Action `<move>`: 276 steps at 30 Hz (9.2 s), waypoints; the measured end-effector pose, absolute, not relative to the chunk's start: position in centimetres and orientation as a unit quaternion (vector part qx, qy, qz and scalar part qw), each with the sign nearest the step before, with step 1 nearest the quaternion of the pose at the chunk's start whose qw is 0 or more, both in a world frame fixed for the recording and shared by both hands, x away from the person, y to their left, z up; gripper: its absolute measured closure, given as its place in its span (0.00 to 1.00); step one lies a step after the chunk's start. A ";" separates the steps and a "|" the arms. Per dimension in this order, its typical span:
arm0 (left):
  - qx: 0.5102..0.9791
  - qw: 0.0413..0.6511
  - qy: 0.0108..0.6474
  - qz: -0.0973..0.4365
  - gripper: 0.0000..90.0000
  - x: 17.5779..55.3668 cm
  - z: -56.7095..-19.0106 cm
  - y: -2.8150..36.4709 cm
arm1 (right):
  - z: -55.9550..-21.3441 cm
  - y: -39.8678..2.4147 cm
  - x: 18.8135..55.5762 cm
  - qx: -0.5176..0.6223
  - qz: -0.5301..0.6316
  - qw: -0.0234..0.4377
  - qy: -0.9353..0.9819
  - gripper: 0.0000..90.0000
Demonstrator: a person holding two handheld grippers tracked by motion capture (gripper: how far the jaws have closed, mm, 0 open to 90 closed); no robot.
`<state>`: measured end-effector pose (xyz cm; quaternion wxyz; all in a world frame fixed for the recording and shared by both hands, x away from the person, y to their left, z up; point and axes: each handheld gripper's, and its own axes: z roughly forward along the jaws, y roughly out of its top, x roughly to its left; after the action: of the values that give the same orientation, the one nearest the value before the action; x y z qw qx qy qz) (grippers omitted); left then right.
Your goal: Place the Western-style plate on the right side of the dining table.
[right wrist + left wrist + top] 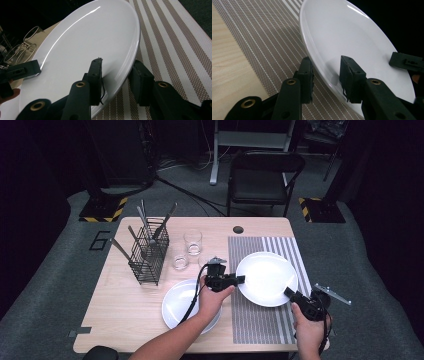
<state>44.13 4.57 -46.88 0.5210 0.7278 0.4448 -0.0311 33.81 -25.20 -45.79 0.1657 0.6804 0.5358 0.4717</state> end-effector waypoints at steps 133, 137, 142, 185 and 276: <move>0.749 0.435 0.497 -0.037 0.68 48.2 -51.9 -0.3 | -51.9 -27.4 39.0 0.722 0.382 0.187 0.545 0.67; 0.750 0.433 0.500 -0.038 0.68 48.2 -51.8 -0.3 | -51.9 -27.3 39.0 0.722 0.378 0.189 0.548 0.67; 0.743 0.434 0.507 -0.049 0.67 48.2 -51.8 0.0 | -51.9 -27.3 39.0 0.720 0.378 0.190 0.550 0.68; 0.740 0.440 0.508 -0.038 0.60 48.4 -51.3 0.5 | -51.6 -27.6 38.8 0.715 0.388 0.193 0.549 0.62; 0.789 0.455 0.409 0.047 0.60 42.0 -42.8 16.1 | -43.5 -17.7 38.2 0.517 0.445 0.150 0.716 0.52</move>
<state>41.96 16.10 -42.77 0.4550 0.7894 0.4094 0.0468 38.23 -17.72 -43.55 0.1498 0.5173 0.7158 0.4446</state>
